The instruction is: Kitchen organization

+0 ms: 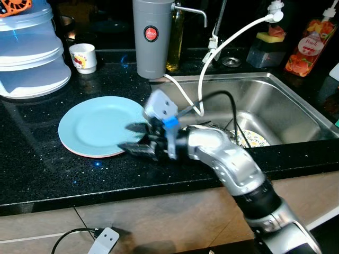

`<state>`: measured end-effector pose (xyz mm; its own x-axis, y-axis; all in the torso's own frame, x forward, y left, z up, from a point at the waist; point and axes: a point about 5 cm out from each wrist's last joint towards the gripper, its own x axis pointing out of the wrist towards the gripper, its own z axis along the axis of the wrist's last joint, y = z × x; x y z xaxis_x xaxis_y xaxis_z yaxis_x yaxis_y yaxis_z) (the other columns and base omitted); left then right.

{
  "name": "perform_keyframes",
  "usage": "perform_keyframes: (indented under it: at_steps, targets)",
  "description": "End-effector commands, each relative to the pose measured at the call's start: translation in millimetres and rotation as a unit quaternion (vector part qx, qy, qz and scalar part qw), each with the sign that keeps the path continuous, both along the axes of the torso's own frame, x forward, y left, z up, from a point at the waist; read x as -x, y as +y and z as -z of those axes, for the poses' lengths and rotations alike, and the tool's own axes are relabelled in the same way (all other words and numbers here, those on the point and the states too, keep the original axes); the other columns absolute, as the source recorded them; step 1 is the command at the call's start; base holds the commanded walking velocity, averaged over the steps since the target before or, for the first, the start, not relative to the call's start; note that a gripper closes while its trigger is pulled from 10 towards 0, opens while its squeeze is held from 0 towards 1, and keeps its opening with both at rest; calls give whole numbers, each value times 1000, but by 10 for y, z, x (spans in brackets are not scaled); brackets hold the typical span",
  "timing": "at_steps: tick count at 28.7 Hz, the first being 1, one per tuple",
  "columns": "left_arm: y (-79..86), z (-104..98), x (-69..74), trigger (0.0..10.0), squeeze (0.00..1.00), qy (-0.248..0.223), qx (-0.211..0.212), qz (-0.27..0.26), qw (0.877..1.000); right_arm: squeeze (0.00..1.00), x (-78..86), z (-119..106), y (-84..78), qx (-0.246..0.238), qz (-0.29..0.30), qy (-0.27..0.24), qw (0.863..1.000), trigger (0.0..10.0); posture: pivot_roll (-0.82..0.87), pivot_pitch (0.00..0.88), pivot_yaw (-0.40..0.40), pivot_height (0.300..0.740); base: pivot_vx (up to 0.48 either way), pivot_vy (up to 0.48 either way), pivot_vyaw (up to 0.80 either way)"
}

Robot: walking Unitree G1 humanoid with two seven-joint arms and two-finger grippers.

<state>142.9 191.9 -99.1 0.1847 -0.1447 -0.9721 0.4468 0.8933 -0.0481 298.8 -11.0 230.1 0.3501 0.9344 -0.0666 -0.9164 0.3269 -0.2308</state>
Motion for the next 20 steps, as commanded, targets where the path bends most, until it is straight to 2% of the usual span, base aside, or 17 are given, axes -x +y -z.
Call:
perform_keyframes:
  at_steps: [1,5,12,20]
  targets:
    - [-63,49,128,10000,0,26,9,3,1000,0,-29,42,9,19,12,-11,1000,10000,2,0,-74,740,0,0,800]
    - [-65,50,129,10000,0,26,9,2,1000,0,7,59,57,35,-6,-32,999,10000,3,0,-77,740,0,0,800]
    - [-66,50,127,10000,0,24,7,5,1000,0,14,71,97,42,-17,-39,998,10000,5,0,-80,740,0,0,800]
    - [-59,45,102,10000,0,11,-1,6,1000,0,-36,-20,96,1,-4,-34,999,10000,4,0,-74,740,0,0,800]
